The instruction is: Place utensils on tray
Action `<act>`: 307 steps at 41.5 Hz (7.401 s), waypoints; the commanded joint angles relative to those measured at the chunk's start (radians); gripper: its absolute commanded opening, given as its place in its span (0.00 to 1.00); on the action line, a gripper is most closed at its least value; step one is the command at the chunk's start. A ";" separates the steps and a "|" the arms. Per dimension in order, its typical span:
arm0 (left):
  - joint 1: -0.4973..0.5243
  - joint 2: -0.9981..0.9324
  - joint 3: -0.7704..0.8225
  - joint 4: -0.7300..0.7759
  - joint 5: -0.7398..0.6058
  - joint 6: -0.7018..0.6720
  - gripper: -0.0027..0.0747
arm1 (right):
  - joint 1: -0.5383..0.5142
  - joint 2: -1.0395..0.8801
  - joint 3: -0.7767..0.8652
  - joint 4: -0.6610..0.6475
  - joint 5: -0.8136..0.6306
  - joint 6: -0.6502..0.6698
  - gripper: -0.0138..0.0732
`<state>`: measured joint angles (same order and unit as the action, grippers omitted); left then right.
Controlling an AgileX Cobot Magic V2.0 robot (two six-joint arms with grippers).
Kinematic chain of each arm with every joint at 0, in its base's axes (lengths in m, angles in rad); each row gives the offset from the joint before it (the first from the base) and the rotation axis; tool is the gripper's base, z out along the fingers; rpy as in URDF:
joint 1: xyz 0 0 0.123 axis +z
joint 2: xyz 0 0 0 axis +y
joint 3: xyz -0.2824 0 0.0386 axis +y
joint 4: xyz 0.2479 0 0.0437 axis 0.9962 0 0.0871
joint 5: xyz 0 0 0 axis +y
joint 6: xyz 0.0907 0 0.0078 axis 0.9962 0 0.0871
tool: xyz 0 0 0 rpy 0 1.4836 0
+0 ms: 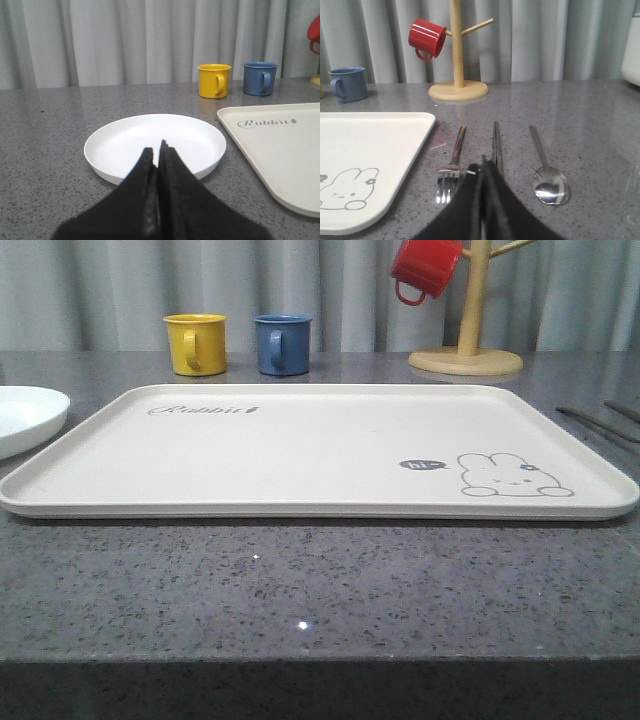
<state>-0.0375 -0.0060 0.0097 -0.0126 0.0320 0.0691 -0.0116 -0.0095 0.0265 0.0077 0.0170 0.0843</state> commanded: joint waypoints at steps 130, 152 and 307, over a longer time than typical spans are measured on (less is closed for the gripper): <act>0.072 1.076 -0.982 0.041 0.838 0.000 0.66 | 0.001 0.608 -0.673 0.006 0.555 -0.009 0.62; 0.490 1.418 -1.141 -0.571 0.827 0.414 0.66 | 0.001 0.608 -0.673 0.006 0.555 -0.009 0.62; -0.121 1.481 -1.420 -0.323 0.927 0.278 0.46 | 0.001 0.608 -0.673 0.006 0.556 -0.009 0.62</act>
<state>-0.1215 1.5716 -1.3741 -0.3870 0.9752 0.3845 -0.0116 0.5895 -0.6111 0.0170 0.6375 0.0818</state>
